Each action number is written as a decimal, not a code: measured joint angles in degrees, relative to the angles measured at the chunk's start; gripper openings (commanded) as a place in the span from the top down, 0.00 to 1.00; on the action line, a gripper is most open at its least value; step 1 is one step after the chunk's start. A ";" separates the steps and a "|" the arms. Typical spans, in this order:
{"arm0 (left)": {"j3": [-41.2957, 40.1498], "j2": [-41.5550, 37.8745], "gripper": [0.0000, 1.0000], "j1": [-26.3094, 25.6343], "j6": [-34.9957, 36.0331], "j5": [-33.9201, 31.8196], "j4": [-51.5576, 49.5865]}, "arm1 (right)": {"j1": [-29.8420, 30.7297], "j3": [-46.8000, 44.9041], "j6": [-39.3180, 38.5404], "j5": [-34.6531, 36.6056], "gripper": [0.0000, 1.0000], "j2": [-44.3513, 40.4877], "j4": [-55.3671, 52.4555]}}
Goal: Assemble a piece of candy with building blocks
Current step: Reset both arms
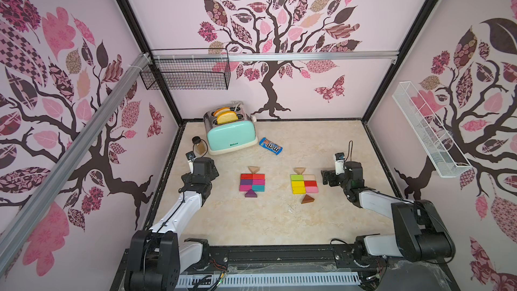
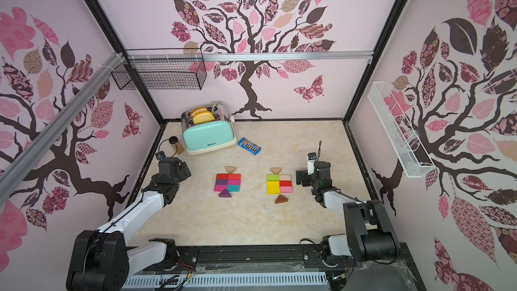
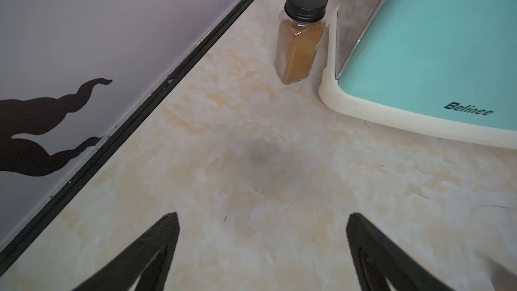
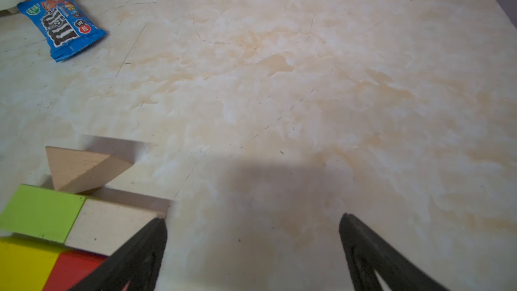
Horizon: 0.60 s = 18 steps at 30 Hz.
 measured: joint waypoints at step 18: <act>-11.52 21.44 0.02 4.02 15.56 7.34 49.64 | -5.81 -1.46 4.96 2.10 0.01 9.94 23.80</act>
